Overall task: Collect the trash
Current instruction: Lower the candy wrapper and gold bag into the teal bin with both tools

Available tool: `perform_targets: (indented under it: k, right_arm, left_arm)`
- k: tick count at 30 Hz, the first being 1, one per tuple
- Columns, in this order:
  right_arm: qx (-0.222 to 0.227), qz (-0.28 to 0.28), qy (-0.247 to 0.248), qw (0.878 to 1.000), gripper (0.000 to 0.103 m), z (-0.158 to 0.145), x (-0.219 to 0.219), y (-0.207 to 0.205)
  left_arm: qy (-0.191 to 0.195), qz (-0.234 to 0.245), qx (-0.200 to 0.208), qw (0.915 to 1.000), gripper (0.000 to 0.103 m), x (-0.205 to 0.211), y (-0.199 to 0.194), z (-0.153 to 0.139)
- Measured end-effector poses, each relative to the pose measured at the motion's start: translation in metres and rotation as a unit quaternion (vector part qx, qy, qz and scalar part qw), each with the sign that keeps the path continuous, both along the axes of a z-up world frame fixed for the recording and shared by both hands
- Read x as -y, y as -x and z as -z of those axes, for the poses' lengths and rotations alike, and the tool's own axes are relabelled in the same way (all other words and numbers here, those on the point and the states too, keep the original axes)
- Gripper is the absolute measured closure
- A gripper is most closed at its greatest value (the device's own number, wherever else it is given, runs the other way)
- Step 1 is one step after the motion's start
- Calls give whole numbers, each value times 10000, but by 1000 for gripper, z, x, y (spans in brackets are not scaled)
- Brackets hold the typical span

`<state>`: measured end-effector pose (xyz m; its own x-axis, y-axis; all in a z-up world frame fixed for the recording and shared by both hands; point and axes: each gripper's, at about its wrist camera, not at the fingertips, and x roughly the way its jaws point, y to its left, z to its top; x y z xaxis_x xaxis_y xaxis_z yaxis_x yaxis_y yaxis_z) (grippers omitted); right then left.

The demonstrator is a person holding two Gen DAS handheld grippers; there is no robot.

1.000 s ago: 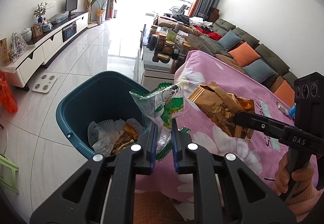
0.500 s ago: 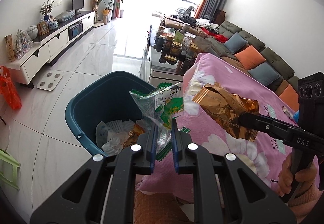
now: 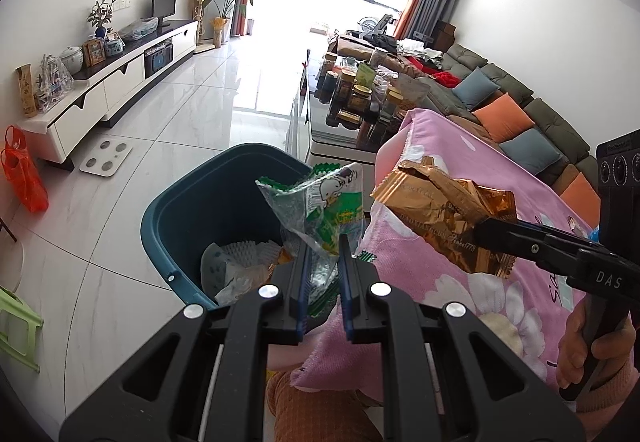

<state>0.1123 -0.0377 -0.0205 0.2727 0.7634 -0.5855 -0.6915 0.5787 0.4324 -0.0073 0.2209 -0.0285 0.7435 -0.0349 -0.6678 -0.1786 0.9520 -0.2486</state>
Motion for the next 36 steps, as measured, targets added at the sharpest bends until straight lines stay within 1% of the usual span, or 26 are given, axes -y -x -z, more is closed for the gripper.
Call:
perform_targets:
  k: [20, 36]
  right_arm:
    - [107, -77, 207, 9997, 79, 1, -26, -7]
    - [117, -142, 390, 9991, 79, 0, -50, -11]
  left_arm:
    - [-35, -128, -49, 9999, 90, -13, -5, 7]
    - [-94, -205, -101, 9997, 90, -14, -13, 11]
